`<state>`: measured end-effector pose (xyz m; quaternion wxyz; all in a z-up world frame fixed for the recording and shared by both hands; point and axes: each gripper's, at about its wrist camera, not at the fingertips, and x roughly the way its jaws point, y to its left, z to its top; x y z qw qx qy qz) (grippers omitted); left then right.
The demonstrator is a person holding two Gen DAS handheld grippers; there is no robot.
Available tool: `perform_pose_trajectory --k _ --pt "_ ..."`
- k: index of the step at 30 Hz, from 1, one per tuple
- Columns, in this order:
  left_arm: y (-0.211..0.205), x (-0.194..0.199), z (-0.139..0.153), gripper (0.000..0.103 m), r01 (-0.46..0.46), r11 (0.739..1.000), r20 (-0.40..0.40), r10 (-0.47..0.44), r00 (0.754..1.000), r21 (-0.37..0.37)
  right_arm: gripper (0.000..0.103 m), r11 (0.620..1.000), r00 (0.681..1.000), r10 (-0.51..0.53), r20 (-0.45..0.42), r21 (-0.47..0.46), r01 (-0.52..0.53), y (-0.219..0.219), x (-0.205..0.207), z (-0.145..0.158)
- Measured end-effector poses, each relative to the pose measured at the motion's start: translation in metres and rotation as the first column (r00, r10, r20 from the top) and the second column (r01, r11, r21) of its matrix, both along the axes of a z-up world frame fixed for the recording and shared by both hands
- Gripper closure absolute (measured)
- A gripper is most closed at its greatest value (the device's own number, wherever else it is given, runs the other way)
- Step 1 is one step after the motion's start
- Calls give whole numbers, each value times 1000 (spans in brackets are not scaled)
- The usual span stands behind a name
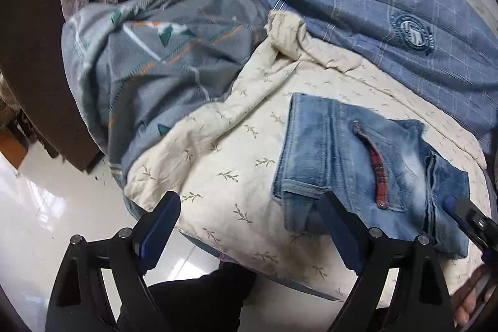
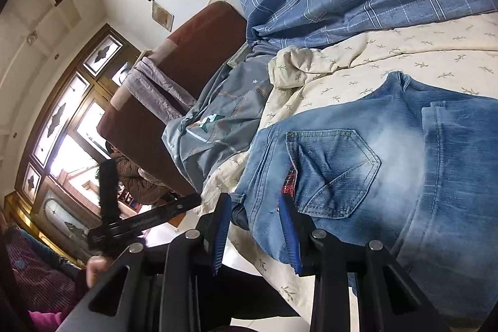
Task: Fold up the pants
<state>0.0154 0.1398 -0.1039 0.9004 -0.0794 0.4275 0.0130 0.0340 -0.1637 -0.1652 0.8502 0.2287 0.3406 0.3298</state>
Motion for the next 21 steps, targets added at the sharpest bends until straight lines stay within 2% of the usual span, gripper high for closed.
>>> perform_pose_trajectory --k 5,10,15,17,21 --pt "-10 -22 29 12 39 998 57 -42 997 52 68 999 998 -41 40 -13 41 -7 -5 3" --pt "-15 -20 48 8 50 997 101 -56 993 56 68 993 995 -103 14 -55 104 -19 -7 -4" --pt "-31 -7 34 8 111 992 85 -115 990 59 68 980 990 -135 37 -146 139 -32 -20 -7" --pt "-36 -4 25 8 145 987 78 -151 986 73 68 975 986 -163 29 -147 165 -42 -21 -11" --pt "-32 -1 10 8 150 985 83 -157 984 86 68 961 973 -231 19 -153 231 -59 -22 -15"
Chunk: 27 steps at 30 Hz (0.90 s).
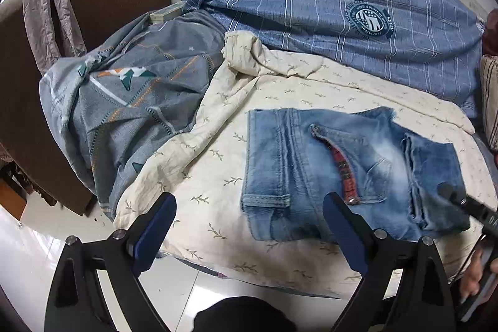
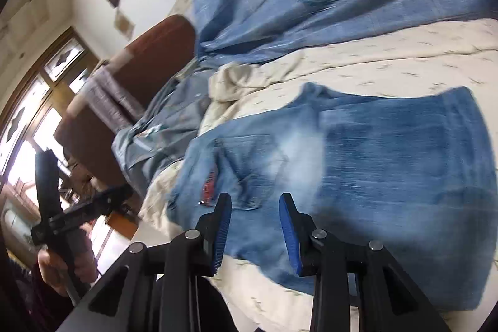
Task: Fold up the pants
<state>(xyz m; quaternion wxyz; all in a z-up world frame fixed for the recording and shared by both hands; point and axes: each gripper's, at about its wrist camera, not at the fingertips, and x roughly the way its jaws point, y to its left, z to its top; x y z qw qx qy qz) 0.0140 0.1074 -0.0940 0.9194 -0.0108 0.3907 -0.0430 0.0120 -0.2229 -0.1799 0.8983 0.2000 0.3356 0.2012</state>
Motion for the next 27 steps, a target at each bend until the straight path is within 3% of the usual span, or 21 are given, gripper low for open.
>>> perform_pose_trajectory --k 8,13,19,22,23,27 --pt "27 18 -23 8 -37 998 -33 35 999 -55 68 1000 998 20 53 -23 -19 6 -11 10" --pt "29 30 -32 8 -24 997 -28 22 999 -79 68 996 998 55 43 -69 -52 12 -19 8" --pt "26 44 -54 8 -23 991 -84 11 996 -135 67 994 996 69 63 -93 -63 11 -30 11" --pt "21 45 -60 8 9 978 -104 -32 994 -210 61 995 997 54 55 -88 -49 6 -28 10" --pt "18 44 -62 8 31 969 -108 -60 992 -247 50 996 998 44 55 -80 -40 5 -28 10" --pt "15 42 -74 8 36 947 -138 -84 987 -319 47 997 996 51 68 -66 -47 9 -24 14"
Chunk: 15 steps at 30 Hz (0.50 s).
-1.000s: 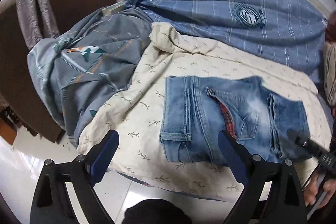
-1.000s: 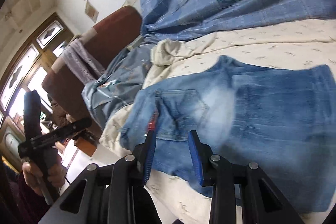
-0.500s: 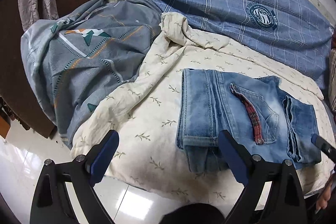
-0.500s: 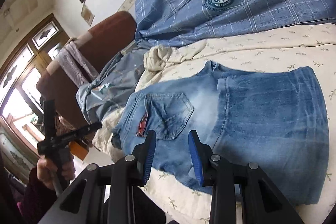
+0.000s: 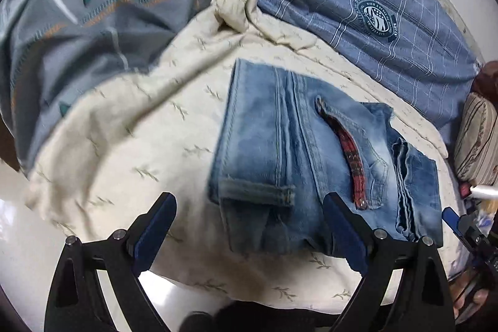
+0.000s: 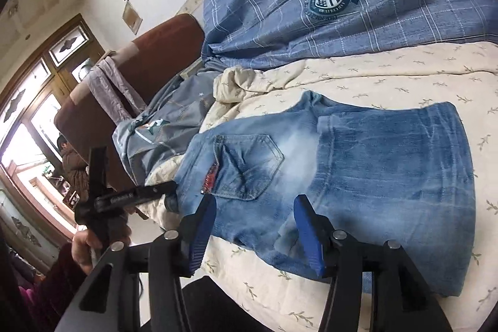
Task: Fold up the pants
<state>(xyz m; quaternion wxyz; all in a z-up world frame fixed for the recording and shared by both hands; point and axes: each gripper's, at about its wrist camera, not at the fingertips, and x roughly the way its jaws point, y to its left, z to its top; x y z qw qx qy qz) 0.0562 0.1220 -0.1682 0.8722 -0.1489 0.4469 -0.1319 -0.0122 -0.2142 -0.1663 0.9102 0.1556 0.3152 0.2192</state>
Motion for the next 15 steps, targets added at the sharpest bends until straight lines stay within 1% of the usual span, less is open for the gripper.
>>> perform_pose_trajectory --k 2,5,6,8,9,10,12,14,15 --pt "-4 3 -8 8 6 1000 -30 -6 1000 -13 47 1000 1000 15 0 -13 -15 7 3 0" --pt "-9 10 -14 9 30 997 -38 -33 999 -72 47 998 999 32 -3 -47 -32 21 7 -2" --pt "-12 12 -14 10 37 996 -42 -40 998 -76 47 998 999 39 -4 -55 -39 25 7 -3" --pt "-19 20 -14 13 54 997 -46 -56 997 -52 47 996 999 51 -9 -79 -52 34 9 -6" --pt "-22 26 -12 16 69 996 -48 -72 996 -49 47 994 998 54 -10 -91 -55 37 10 -8" --pt "-24 31 -11 26 86 995 -51 -88 995 -54 47 992 998 58 -12 -107 -59 40 10 -9" --pt "-24 43 -9 31 95 992 -75 -101 992 -78 47 990 998 57 -10 -129 -58 43 11 -10" --pt "-24 52 -9 47 108 990 -98 -117 988 -96 47 989 999 48 -7 -140 -48 44 11 -11" --pt "-24 54 -8 49 114 988 -102 -124 987 -102 47 989 999 42 -10 -138 -43 43 12 -11"
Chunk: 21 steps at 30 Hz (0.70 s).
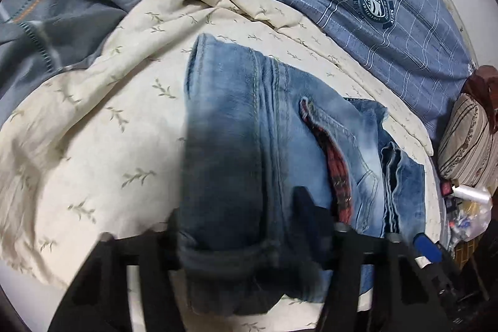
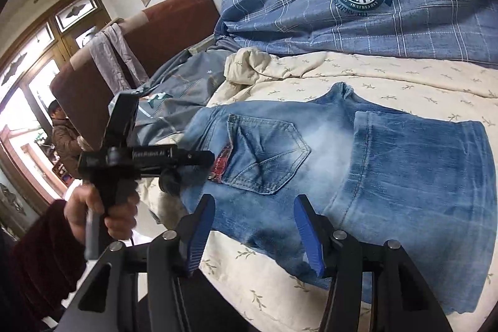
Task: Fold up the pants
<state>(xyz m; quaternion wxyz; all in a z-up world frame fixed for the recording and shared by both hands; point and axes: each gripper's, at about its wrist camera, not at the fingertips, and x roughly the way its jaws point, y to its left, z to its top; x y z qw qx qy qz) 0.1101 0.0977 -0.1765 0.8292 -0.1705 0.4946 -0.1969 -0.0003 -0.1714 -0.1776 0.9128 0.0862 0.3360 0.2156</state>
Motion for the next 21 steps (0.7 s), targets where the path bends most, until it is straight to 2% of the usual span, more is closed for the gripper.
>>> perform_pose_trajectory --k 2,7,9,10,11,14,15,16,17,19,21 --pt "-6 4 5 61 29 1000 8 -29 1000 11 47 1000 1000 -14 -4 4 14 -3 1 -1" --pt "-13 1 18 63 73 995 53 -77 996 73 47 999 999 -49 2 5 49 -9 0 1" --pt "-9 2 12 54 54 996 32 -57 998 74 47 998 998 -56 11 8 56 -11 -1 2" --pt "-7 2 8 39 30 996 15 -32 999 78 47 998 998 -63 17 12 63 -14 -2 4" --pt "-4 3 1 29 2 998 -7 -2 1000 67 47 997 997 -71 20 14 71 -17 -3 5" --pt "-3 -1 -5 25 -23 999 -1 23 1000 41 47 994 994 -108 23 25 107 -29 -4 7" --pt "-6 -3 -4 28 -23 998 21 22 1000 51 47 992 992 -124 25 26 124 -33 -4 8" --pt "-8 -4 -3 41 -22 998 33 20 999 55 47 988 988 -154 25 29 154 -40 -4 9" --pt "-10 -5 2 58 -20 998 52 17 998 53 47 984 984 -176 22 39 175 -46 -4 10" --pt "-11 -6 9 68 -16 998 68 13 998 56 47 969 971 -237 14 79 236 -63 -5 12" --pt "-15 -6 16 71 -17 997 81 11 997 78 47 950 955 -297 2 107 295 -78 -6 13"
